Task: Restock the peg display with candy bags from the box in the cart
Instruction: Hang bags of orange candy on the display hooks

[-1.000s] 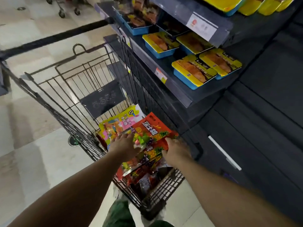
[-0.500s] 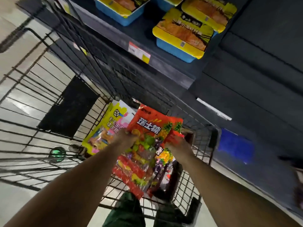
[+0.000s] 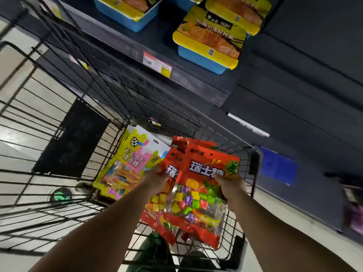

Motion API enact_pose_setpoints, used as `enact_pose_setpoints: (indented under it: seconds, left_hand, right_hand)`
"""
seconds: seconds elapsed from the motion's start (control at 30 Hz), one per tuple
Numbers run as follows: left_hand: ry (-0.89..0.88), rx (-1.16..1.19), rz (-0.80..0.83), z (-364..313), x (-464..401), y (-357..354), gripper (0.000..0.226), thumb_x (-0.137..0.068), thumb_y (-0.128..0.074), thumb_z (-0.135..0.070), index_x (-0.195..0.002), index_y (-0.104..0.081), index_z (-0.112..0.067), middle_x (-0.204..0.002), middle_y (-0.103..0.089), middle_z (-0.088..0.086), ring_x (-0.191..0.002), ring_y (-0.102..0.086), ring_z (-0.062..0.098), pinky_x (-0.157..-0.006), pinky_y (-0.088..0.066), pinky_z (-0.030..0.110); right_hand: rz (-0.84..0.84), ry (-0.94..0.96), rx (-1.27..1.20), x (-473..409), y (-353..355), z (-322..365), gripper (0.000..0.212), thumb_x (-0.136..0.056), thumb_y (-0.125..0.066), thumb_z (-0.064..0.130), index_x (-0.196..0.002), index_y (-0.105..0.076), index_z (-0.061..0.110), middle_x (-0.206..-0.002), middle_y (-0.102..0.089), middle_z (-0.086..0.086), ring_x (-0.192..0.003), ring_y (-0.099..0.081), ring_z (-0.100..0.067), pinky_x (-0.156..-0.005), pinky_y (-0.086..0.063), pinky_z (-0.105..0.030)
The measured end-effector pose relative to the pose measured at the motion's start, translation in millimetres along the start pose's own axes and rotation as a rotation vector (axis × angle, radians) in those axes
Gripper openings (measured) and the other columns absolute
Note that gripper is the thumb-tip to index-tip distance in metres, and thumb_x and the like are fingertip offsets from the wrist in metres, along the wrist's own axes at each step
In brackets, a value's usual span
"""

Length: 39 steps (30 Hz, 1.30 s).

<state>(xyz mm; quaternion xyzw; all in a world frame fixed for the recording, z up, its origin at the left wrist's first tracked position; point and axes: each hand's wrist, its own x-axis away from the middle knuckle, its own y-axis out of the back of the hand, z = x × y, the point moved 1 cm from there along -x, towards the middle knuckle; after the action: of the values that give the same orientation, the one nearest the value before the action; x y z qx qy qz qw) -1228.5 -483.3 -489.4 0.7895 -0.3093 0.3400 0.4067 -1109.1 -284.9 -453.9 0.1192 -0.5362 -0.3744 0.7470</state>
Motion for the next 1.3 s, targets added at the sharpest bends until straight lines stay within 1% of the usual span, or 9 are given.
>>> enact_pose_setpoints:
  seconds: [0.1,0.27,0.47,0.63,0.83,0.97,1.07,1.17,1.3]
  left_hand:
    - [-0.047,-0.038,-0.079,-4.7,6.2,-3.7,0.023,-0.092,-0.064,-0.034,-0.108,-0.066,-0.017,-0.105,-0.072,0.015,-0.085,-0.067,0.030,-0.071,-0.056,0.033]
    - [-0.062,-0.016,-0.019,1.9,-2.8,3.0,0.053,-0.070,-0.070,-0.070,-0.107,-0.065,-0.033,-0.102,-0.075,0.003,-0.090,-0.071,0.025,-0.084,-0.059,0.042]
    - [-0.097,0.078,0.095,-18.3,14.8,14.7,0.021,-0.087,-0.075,-0.039,-0.097,-0.068,-0.022,-0.083,-0.070,0.000,-0.071,-0.063,0.012,-0.060,-0.045,0.019]
    - [-0.209,0.169,0.114,-60.6,29.8,36.6,0.026,-0.081,-0.080,-0.040,-0.096,-0.073,-0.020,-0.090,-0.077,0.006,-0.082,-0.073,0.022,-0.087,-0.059,0.038]
    - [-0.363,0.353,0.029,-169.3,81.9,39.3,0.007,-0.087,-0.076,-0.017,-0.089,-0.070,-0.014,-0.069,-0.074,0.001,-0.050,-0.067,0.009,-0.053,-0.056,0.021]
    - [-0.517,0.327,0.043,-232.3,138.6,-20.8,0.021,-0.087,-0.075,-0.018,-0.105,-0.071,-0.007,-0.096,-0.074,0.015,-0.076,-0.069,0.025,-0.080,-0.058,0.041]
    - [-0.675,0.252,0.083,-272.2,196.2,-90.1,0.004,-0.091,-0.072,-0.014,-0.089,-0.069,-0.016,-0.101,-0.071,0.013,-0.079,-0.066,0.023,-0.084,-0.055,0.039]
    - [-0.768,0.213,0.120,-310.8,254.8,-169.4,0.008,-0.092,-0.071,-0.017,-0.097,-0.066,-0.020,-0.108,-0.072,0.010,-0.094,-0.068,0.025,-0.093,-0.055,0.040]
    - [-0.844,0.262,0.301,-364.2,337.3,-288.5,0.015,-0.096,-0.065,-0.012,-0.110,-0.061,-0.018,-0.112,-0.067,0.008,-0.083,-0.065,0.019,-0.081,-0.052,0.034]
  right_hand:
    - [-0.012,0.005,-0.052,1.9,8.3,-6.0,0.036,-0.074,-0.084,0.040,-0.091,-0.056,0.026,-0.105,-0.068,-0.007,-0.096,-0.067,-0.031,-0.088,-0.057,-0.050]
    - [-0.032,0.057,-0.043,3.9,16.5,-8.7,0.034,-0.074,-0.083,0.039,-0.096,-0.061,0.026,-0.102,-0.069,-0.003,-0.091,-0.068,-0.027,-0.084,-0.057,-0.041]
    - [0.011,0.043,-0.165,11.9,32.4,-13.1,0.045,-0.075,-0.083,0.037,-0.112,-0.064,0.020,-0.103,-0.071,-0.005,-0.092,-0.070,-0.028,-0.087,-0.059,-0.045]
    - [0.027,0.047,-0.359,25.3,70.7,0.1,0.054,-0.069,-0.081,0.053,-0.104,-0.065,0.015,-0.094,-0.074,-0.008,-0.083,-0.073,-0.030,-0.082,-0.060,-0.050]
    - [-0.032,0.164,-0.624,42.7,172.0,-2.5,0.036,-0.081,-0.077,0.044,-0.094,-0.068,0.013,-0.091,-0.076,-0.014,-0.081,-0.074,-0.033,-0.075,-0.061,-0.052]
    - [-0.172,0.239,-0.713,53.5,265.3,-35.7,0.038,-0.079,-0.079,0.045,-0.091,-0.070,0.010,-0.090,-0.076,-0.016,-0.080,-0.074,-0.035,-0.074,-0.061,-0.055]
    - [-0.261,0.265,-0.780,63.6,346.7,-88.8,0.041,-0.074,-0.082,0.046,-0.091,-0.072,0.009,-0.088,-0.076,-0.012,-0.079,-0.074,-0.032,-0.076,-0.061,-0.053]
    - [-0.315,0.299,-0.817,80.5,430.4,-155.5,0.037,-0.078,-0.080,0.043,-0.090,-0.072,0.010,-0.095,-0.076,-0.011,-0.087,-0.073,-0.031,-0.078,-0.061,-0.044]
    - [-0.496,0.302,-0.856,108.9,532.9,-248.8,0.059,-0.069,-0.080,0.058,-0.097,-0.069,0.008,-0.084,-0.071,-0.007,-0.077,-0.069,-0.025,-0.073,-0.061,-0.039]
